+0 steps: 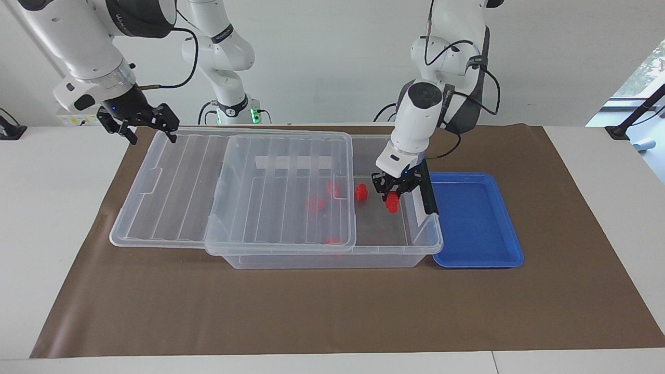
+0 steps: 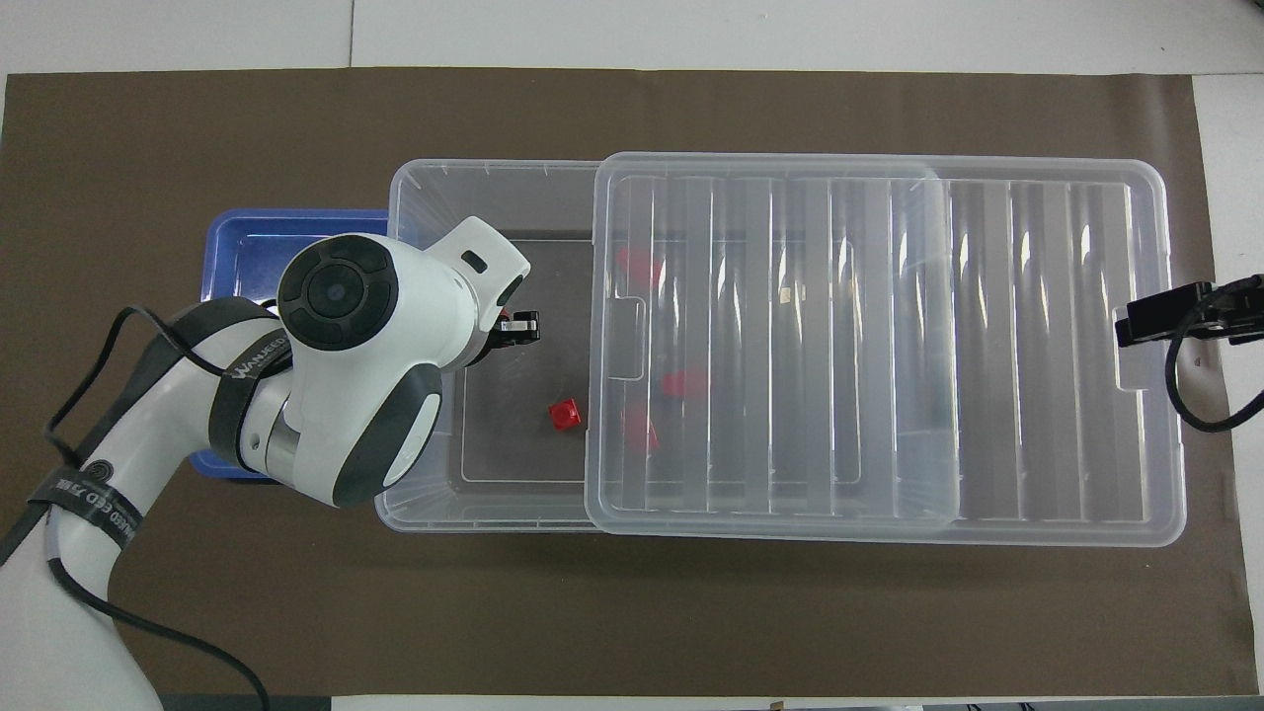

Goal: Place red block in blue tray from box
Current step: 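Carry the red block with the left gripper over the blue tray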

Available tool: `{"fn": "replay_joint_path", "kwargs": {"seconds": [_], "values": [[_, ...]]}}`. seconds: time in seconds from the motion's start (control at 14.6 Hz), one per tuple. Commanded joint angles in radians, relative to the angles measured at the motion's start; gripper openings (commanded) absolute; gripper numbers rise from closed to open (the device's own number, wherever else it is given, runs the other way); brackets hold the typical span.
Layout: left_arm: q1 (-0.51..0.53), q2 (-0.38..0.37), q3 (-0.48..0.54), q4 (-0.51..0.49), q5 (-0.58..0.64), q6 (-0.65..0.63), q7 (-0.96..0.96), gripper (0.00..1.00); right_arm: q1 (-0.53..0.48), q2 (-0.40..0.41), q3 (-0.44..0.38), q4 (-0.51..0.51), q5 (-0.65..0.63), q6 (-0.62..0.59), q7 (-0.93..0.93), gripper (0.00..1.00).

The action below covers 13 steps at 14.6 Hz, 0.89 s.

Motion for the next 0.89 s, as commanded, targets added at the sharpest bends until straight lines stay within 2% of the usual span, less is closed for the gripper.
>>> {"fn": "replay_joint_path", "kwargs": {"seconds": [0.0,0.07,0.21,0.34,0.55,0.82], "values": [[0.003,-0.090,0.000,-0.010,0.006,-0.082,-0.002,0.00,-0.051,-0.042,-0.003,-0.083,-0.004,0.093,-0.172,0.35],[0.008,-0.118,0.004,-0.010,0.006,-0.104,0.002,0.00,-0.091,-0.053,-0.003,-0.117,-0.004,0.128,-0.243,0.02],[0.064,-0.155,0.004,-0.013,0.006,-0.148,0.025,0.00,-0.160,-0.068,-0.002,-0.186,-0.001,0.196,-0.318,0.00],[0.127,-0.164,0.004,-0.021,0.006,-0.171,0.095,0.00,-0.166,-0.082,-0.003,-0.236,-0.001,0.274,-0.360,0.00],[0.222,-0.175,0.004,-0.050,0.006,-0.164,0.206,0.00,-0.198,-0.020,-0.003,-0.246,-0.001,0.334,-0.358,0.00],[0.323,-0.181,0.004,-0.151,0.006,-0.075,0.415,0.00,-0.217,0.040,-0.005,-0.258,-0.002,0.392,-0.354,0.00]]}}
